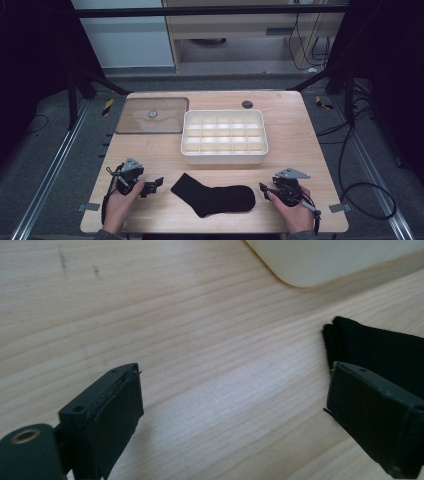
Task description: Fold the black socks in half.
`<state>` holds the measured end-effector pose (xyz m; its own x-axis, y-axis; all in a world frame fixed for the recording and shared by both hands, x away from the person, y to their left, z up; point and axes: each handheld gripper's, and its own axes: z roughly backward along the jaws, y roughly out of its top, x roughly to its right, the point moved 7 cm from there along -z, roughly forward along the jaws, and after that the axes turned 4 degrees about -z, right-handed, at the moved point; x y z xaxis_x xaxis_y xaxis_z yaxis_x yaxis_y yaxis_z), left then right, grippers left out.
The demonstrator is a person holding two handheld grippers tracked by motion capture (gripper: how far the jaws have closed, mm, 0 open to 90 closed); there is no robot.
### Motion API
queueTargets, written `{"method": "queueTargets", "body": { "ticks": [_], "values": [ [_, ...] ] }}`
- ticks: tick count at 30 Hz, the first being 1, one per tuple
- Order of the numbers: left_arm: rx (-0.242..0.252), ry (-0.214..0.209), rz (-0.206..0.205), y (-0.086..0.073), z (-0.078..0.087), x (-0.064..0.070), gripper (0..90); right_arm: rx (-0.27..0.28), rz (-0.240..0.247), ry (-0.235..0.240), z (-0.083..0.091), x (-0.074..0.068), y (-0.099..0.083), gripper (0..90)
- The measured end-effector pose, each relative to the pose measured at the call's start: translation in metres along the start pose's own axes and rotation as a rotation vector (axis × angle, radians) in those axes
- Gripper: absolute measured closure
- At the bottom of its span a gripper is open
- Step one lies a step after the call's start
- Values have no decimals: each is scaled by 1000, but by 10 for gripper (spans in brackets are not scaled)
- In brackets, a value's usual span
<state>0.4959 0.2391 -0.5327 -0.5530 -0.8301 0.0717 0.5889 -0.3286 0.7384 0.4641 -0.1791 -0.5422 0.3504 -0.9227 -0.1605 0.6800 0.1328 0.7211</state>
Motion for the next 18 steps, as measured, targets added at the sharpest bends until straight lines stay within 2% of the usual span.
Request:
{"method": "queueTargets", "body": {
  "ticks": [8,11,12,13,15,16,17,18],
  "values": [
    [-40,-13,-8,-4,-1,8,93,-24,7,8,1,-4,0,397],
    [-88,2,-44,-8,-4,12,97,-62,50,24,1,-10,5,385],
    [-88,2,-44,-8,-4,12,99,-62,50,24,1,-10,5,385],
    [-111,3,-66,-5,-5,16,100,-98,78,22,3,-12,6,379],
    [-143,0,-106,-1,-4,22,103,-138,87,45,7,-16,7,369],
    [-143,0,-106,-1,-4,22,102,-138,87,45,7,-16,7,369],
    [-162,-4,-122,2,-4,25,102,-186,99,54,12,-20,11,362],
    [-191,-21,-131,10,-4,30,103,-206,103,58,14,-22,13,356]
  ]
}}
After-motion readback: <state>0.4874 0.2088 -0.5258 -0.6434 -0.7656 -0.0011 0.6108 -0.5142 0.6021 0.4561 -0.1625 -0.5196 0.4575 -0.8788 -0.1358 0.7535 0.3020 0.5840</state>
